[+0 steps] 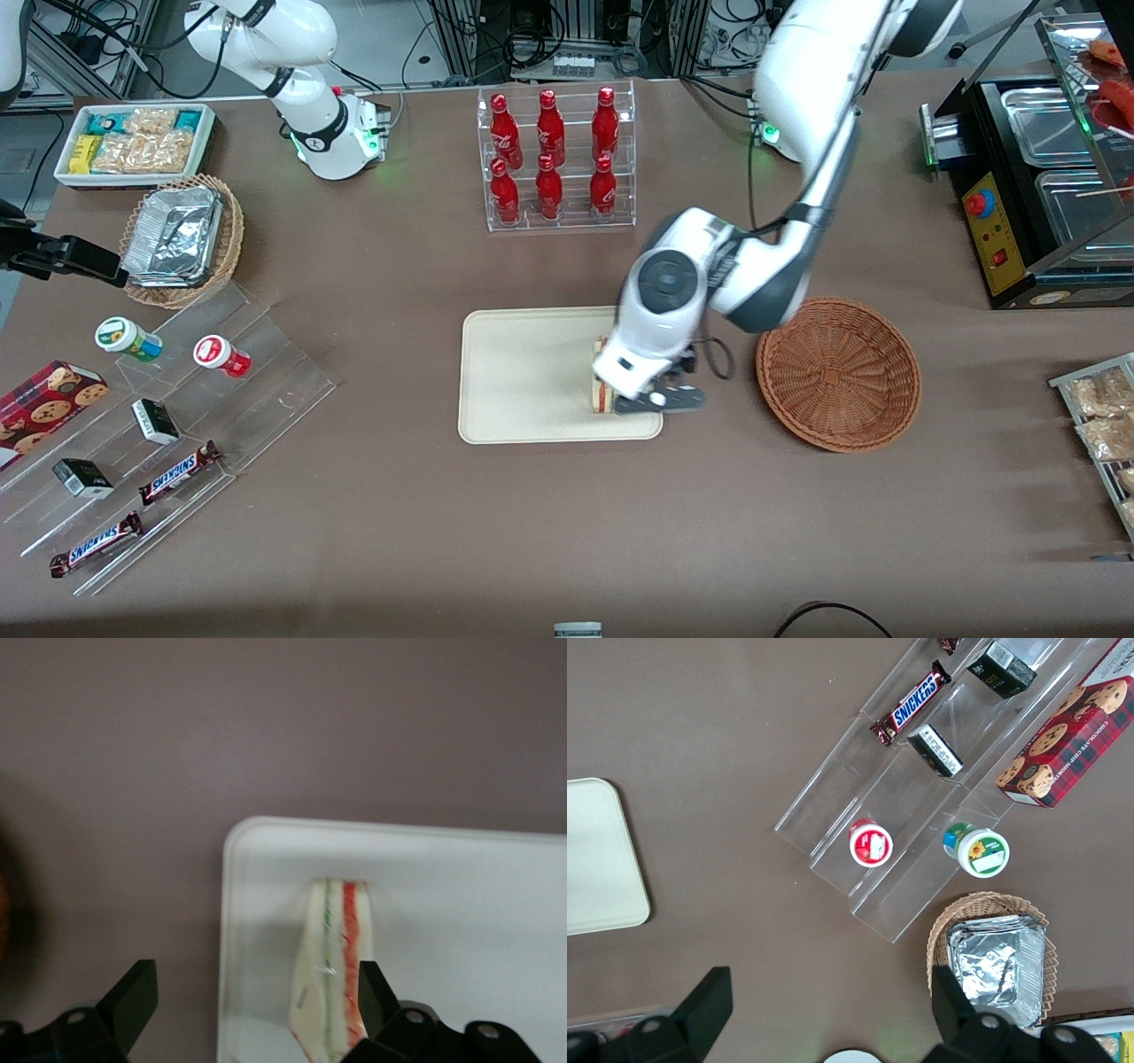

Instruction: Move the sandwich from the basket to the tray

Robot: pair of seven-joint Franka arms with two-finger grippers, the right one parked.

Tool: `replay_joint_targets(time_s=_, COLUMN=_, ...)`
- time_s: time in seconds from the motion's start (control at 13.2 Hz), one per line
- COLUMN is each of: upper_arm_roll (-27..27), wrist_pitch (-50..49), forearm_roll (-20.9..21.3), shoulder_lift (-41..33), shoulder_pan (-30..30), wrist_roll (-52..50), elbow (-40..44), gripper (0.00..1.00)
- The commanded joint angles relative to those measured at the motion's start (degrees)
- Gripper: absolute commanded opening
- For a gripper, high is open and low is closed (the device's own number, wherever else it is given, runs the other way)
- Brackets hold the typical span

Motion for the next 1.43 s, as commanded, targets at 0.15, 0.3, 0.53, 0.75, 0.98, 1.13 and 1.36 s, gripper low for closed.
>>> replay_joint_targets(time_s=0.15, upper_arm_roll=-0.44, wrist_pitch=-3.13, forearm_roll=-0.24, shoulder_lift=-5.86, shoulder_pan=6.87, wrist_roll=3.09, elbow=-3.2, gripper=1.0)
replay_joint_targets(time_s=0.3, upper_arm_roll=-0.44, wrist_pitch=-5.24, forearm_roll=-0.33, shoulder_lift=-7.97, shoulder_pan=9.25, wrist_roll=4.16, elbow=-4.43, gripper=1.0)
replay_joint_targets(time_s=0.53, upper_arm_roll=-0.44, wrist_pitch=-9.36, forearm_roll=-0.33, shoulder_lift=-10.7, shoulder_pan=13.11, wrist_roll=5.21, elbow=-5.14, gripper=1.0)
replay_joint_targets(time_s=0.75, upper_arm_roll=-0.87, wrist_pitch=-14.2, forearm_roll=-0.24, shoulder_lift=-15.87, shoulder_pan=17.59, wrist_roll=13.54, elbow=-7.77, gripper=1.0)
replay_joint_targets(time_s=0.98, upper_arm_roll=-5.07, wrist_pitch=-22.54, forearm_roll=-0.07, shoulder_lift=-21.59, shoulder_pan=23.73, wrist_roll=22.59, elbow=-8.48, gripper=1.0)
replay_joint_targets(time_s=1.13, upper_arm_roll=-6.94, wrist_pitch=-26.59, forearm_roll=0.11, shoulder_lift=-25.01, shoulder_pan=27.26, wrist_roll=26.56, elbow=-8.74, gripper=1.0)
replay_joint_targets(time_s=1.36, upper_arm_roll=-6.94, wrist_pitch=-30.99, forearm_roll=0.11, shoulder_lift=-30.82, shoulder_pan=29.82, wrist_roll=30.96, elbow=-9.88, gripper=1.0)
